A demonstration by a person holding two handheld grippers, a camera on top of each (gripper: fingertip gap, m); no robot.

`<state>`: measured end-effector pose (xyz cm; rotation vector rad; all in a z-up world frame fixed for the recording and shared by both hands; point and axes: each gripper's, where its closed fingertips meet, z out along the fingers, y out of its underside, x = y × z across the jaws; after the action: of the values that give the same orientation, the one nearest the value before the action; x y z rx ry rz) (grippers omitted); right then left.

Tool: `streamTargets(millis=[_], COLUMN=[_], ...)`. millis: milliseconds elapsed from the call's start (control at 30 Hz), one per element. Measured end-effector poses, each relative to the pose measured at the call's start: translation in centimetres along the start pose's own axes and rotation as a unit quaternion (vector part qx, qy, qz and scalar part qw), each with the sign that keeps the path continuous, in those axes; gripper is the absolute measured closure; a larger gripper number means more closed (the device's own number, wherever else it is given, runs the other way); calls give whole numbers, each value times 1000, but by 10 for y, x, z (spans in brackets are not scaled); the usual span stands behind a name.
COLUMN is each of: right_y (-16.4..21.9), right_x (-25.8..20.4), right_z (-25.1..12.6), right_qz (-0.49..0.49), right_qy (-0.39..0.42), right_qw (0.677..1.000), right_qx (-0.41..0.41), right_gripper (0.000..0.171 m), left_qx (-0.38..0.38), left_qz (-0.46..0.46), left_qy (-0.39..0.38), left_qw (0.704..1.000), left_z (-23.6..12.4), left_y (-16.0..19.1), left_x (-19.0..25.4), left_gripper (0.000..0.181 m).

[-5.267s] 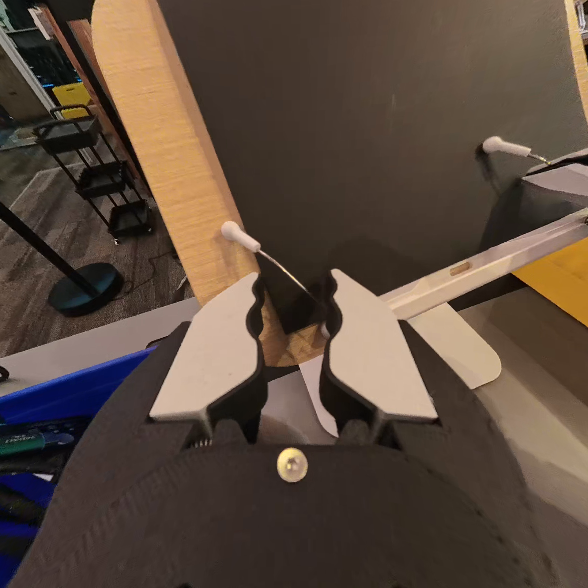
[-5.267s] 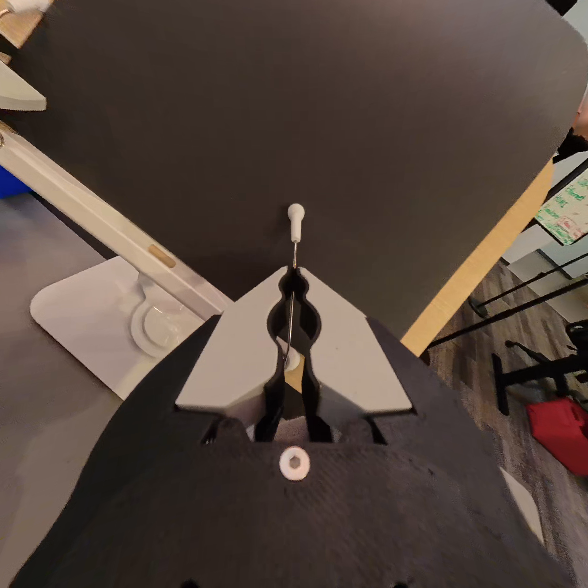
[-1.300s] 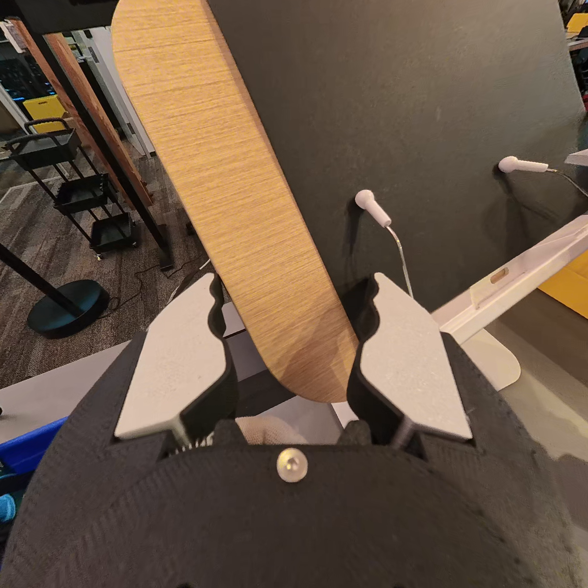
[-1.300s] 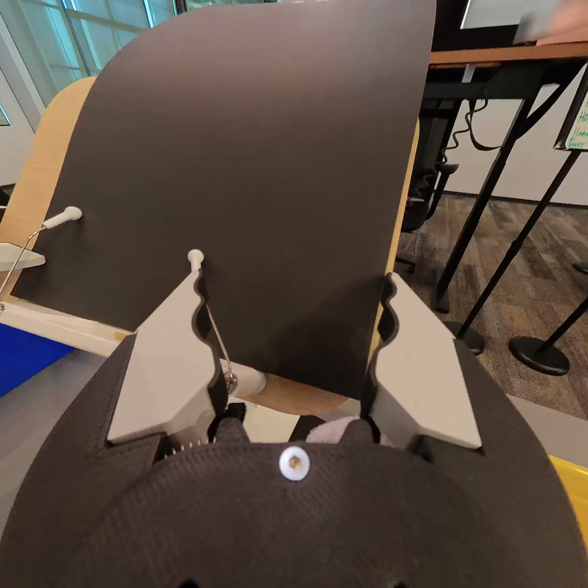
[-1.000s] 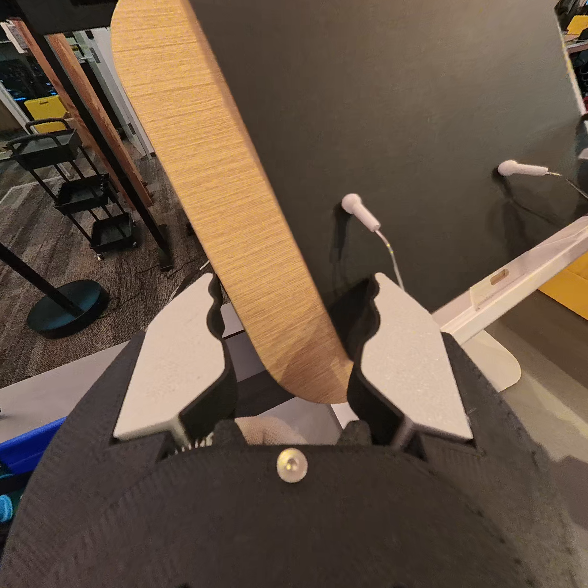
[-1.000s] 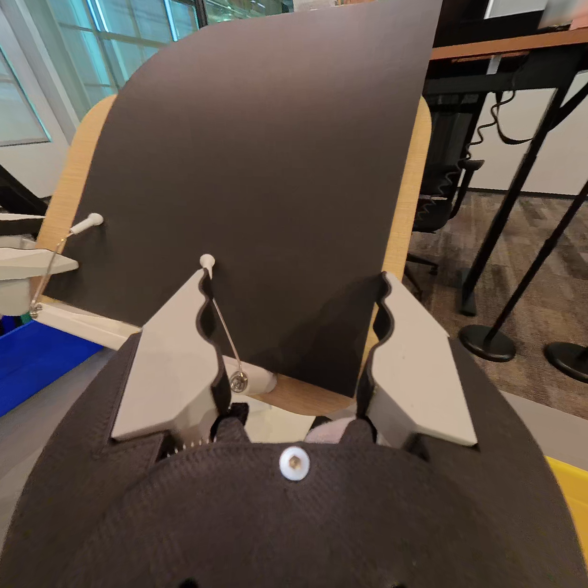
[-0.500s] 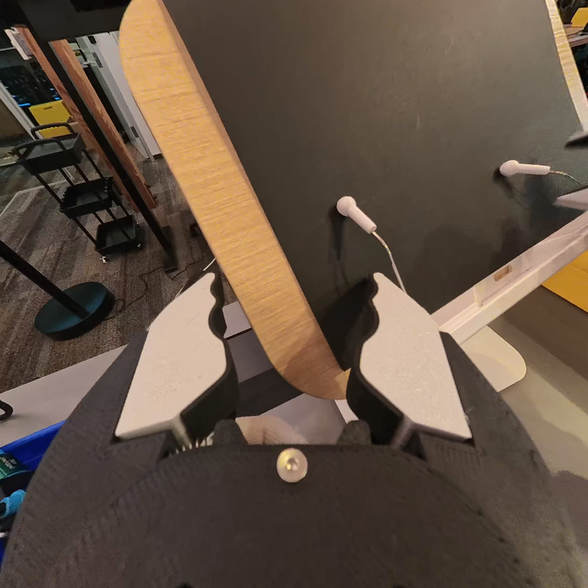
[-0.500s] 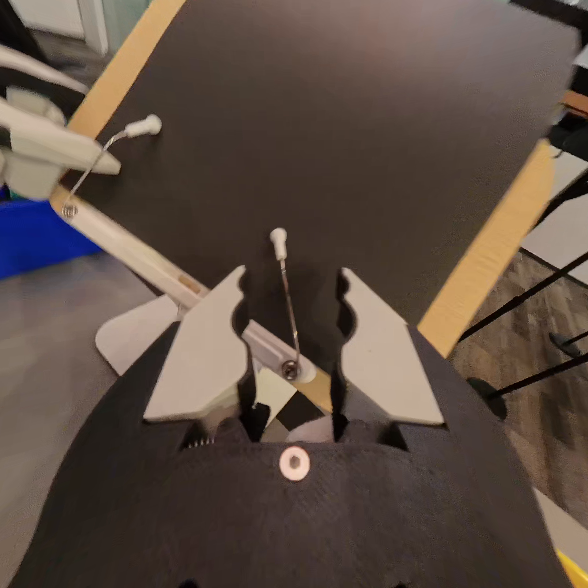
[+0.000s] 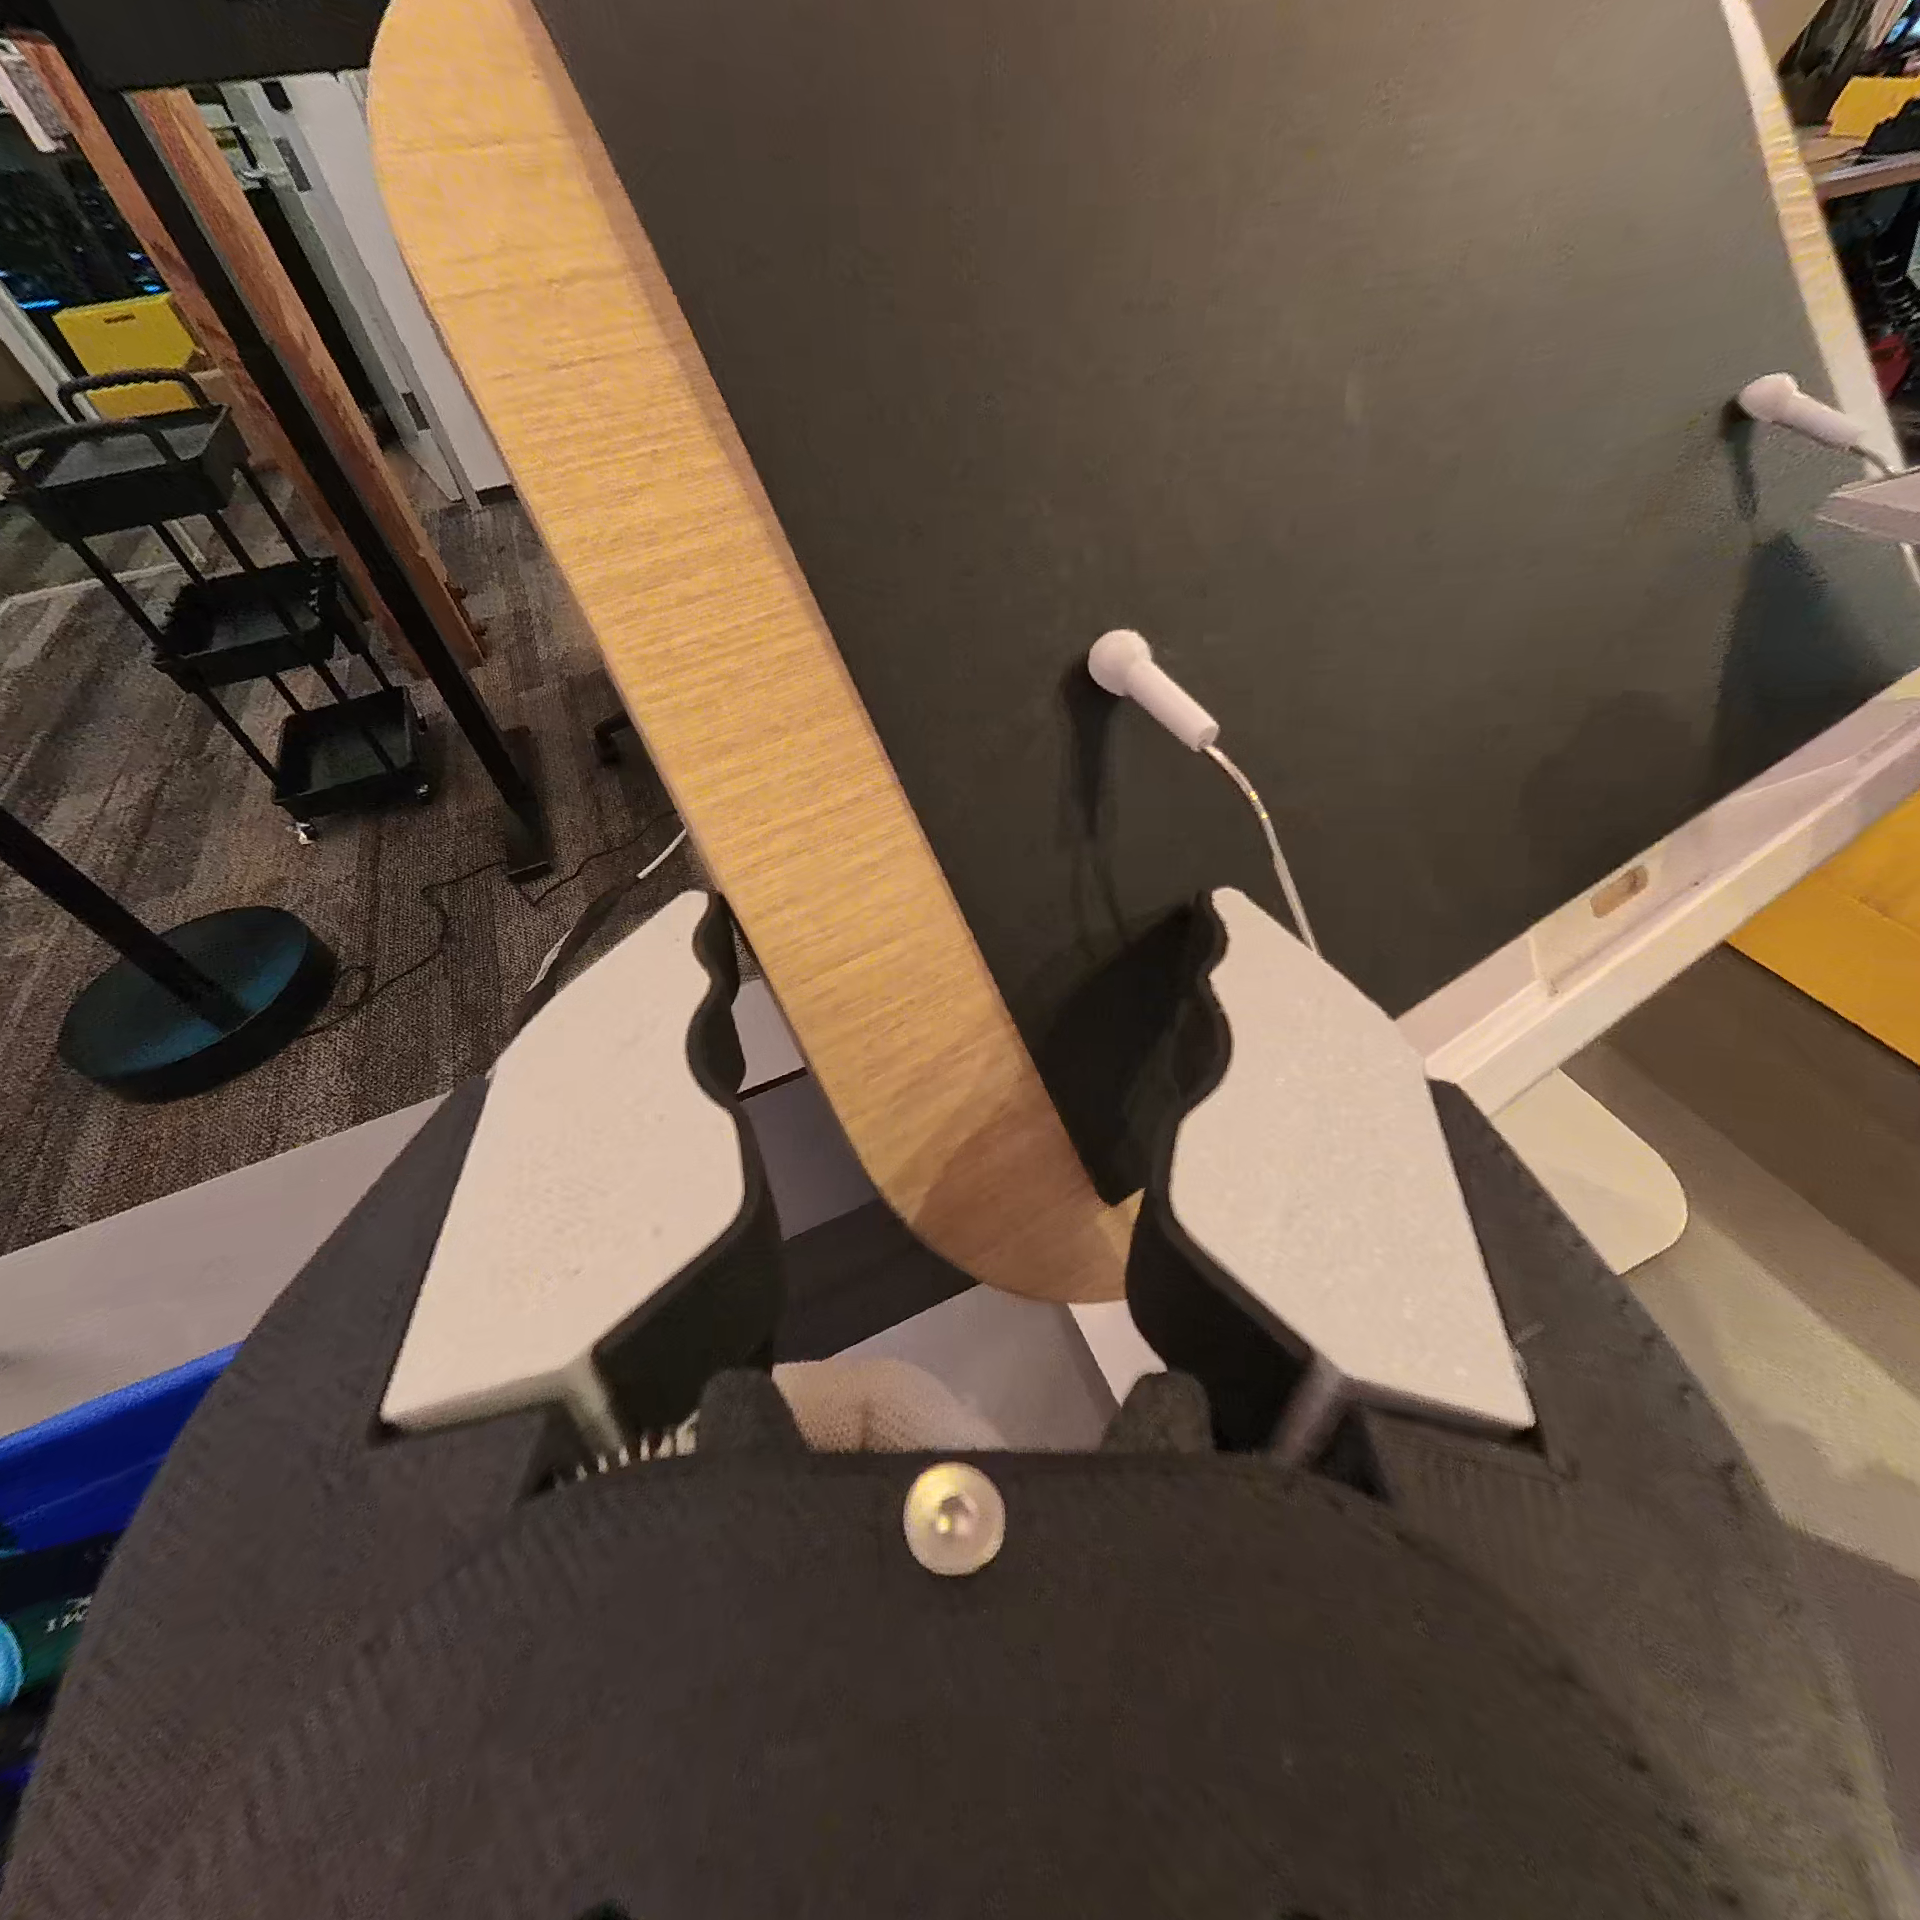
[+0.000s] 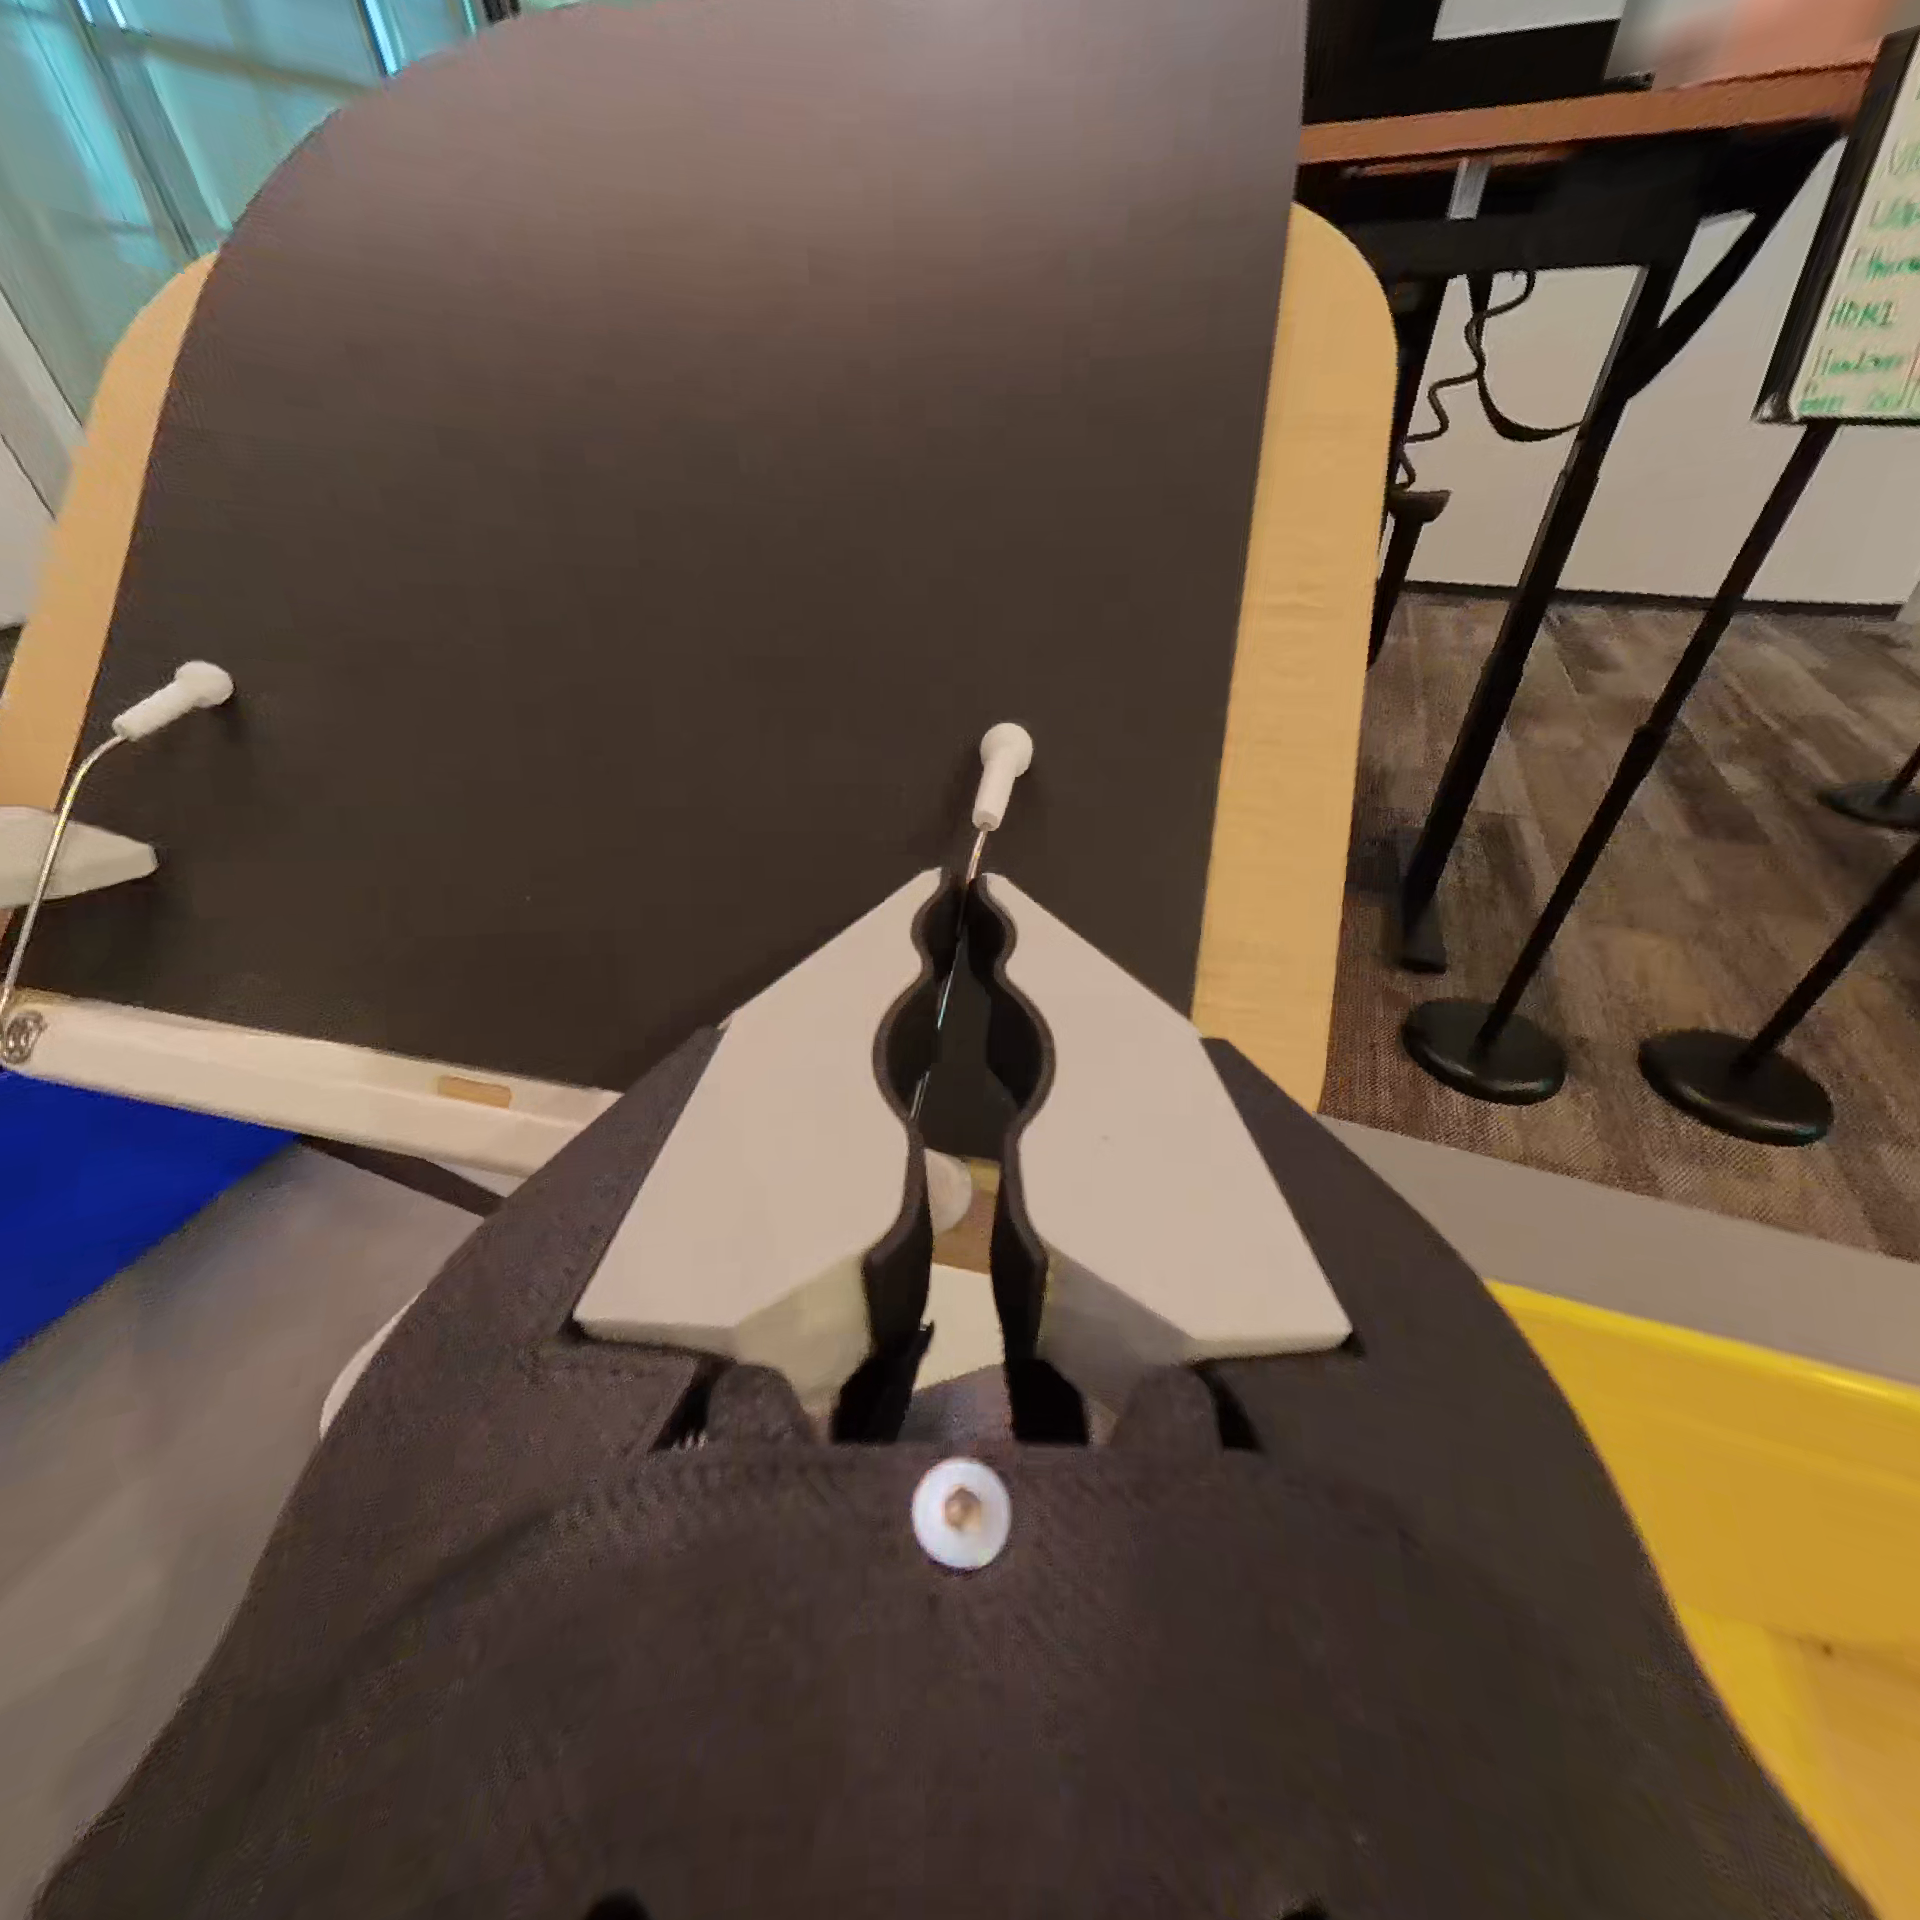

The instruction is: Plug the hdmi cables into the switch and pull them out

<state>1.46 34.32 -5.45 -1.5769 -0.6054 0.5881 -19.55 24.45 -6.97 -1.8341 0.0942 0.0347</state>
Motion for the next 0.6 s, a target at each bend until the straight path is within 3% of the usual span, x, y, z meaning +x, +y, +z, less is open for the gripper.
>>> streamTargets(millis=[67, 100, 133, 233, 433, 600], right_y=[-2, -7, -12, -24, 9, 21], right_x=[2, 2, 3, 21, 56, 36], right_z=[-1, -2, -3, -10, -2, 6], right_qz=[-7, -20, -31, -40, 86, 179], right_qy=[13, 17, 20, 43, 19, -73], right_qw=[1000, 1000, 999, 998, 996, 981], right_qx=[5, 18, 23, 34, -17, -23], right_gripper=[171, 160, 131, 99, 86, 107], left_qx=[-4, -9, -12, -45, -119, -121], left_qz=[1, 2, 2, -1, 12, 40], left_qy=[3, 6, 9, 11, 75, 55], left_qw=[1000, 1000, 1000, 999, 990, 990], left_z=[-1, -2, -3, -10, -26, -19], left_y=[0, 1, 1, 7, 26, 30], left_x=[1, 1, 1, -2, 16, 12], left_gripper=[99, 98, 98, 102, 101, 101])
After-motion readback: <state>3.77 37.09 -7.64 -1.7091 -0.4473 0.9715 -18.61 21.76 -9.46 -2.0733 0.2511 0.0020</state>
